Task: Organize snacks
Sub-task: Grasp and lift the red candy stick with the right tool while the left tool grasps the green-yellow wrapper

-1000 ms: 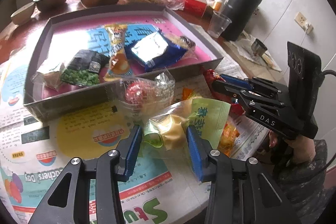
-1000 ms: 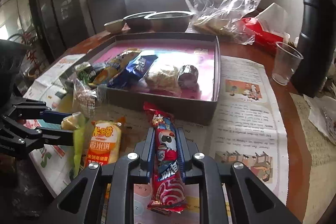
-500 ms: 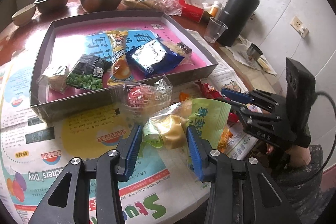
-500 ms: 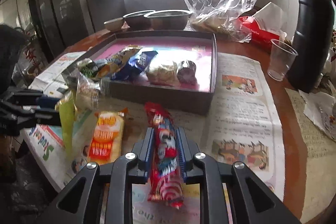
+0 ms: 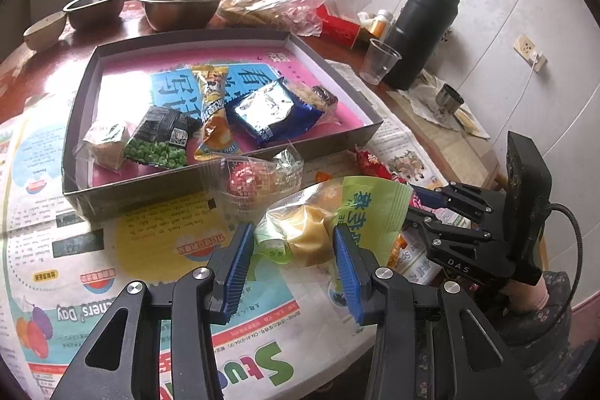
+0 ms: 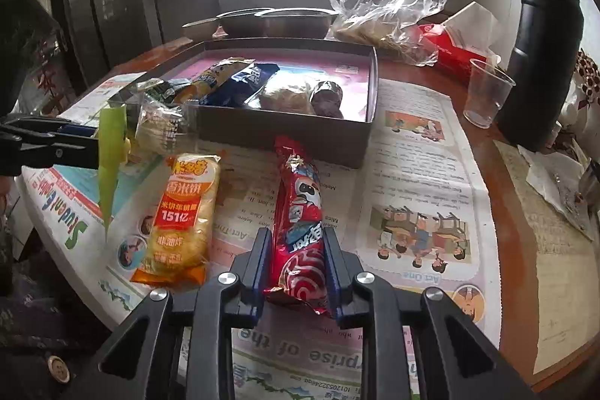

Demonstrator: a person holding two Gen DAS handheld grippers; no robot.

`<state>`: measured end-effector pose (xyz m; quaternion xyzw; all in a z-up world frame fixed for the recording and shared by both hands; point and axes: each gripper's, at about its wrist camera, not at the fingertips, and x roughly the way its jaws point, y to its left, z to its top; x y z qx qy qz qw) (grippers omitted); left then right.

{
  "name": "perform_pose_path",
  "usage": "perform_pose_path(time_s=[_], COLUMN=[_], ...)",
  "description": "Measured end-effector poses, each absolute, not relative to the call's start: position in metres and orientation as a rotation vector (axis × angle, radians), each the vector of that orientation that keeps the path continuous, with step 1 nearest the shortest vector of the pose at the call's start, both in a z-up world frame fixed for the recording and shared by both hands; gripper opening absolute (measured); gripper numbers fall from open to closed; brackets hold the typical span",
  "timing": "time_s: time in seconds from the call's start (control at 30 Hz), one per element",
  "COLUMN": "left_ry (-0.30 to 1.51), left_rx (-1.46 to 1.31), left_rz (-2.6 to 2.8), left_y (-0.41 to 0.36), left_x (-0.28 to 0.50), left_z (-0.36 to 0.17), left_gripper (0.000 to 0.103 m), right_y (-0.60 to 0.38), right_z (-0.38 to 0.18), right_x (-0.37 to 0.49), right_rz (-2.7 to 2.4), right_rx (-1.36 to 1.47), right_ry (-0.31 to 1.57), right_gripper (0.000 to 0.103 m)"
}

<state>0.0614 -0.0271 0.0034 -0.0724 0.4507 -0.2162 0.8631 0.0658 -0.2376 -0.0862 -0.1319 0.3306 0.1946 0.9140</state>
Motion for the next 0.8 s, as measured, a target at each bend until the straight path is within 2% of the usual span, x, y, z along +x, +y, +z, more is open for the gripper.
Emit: perform_pose_path(time_s=[0.4, 0.8], left_ry=[0.879, 0.778], left_rx=[-0.204, -0.239], left_rz=[-0.418, -0.325], left_y=[-0.006, 0.028], left_x=[0.065, 0.077], left_z=[0.024, 0.050], left_gripper=[0.045, 0.045], right_y=[-0.235, -0.211], right_z=[-0.036, -0.010], right_x=[0.057, 0.080], right_rz=[0.444, 0.481], right_rx=[-0.178, -0.138], right_ry=[0.561, 0.498], right_gripper=[0.027, 0.027])
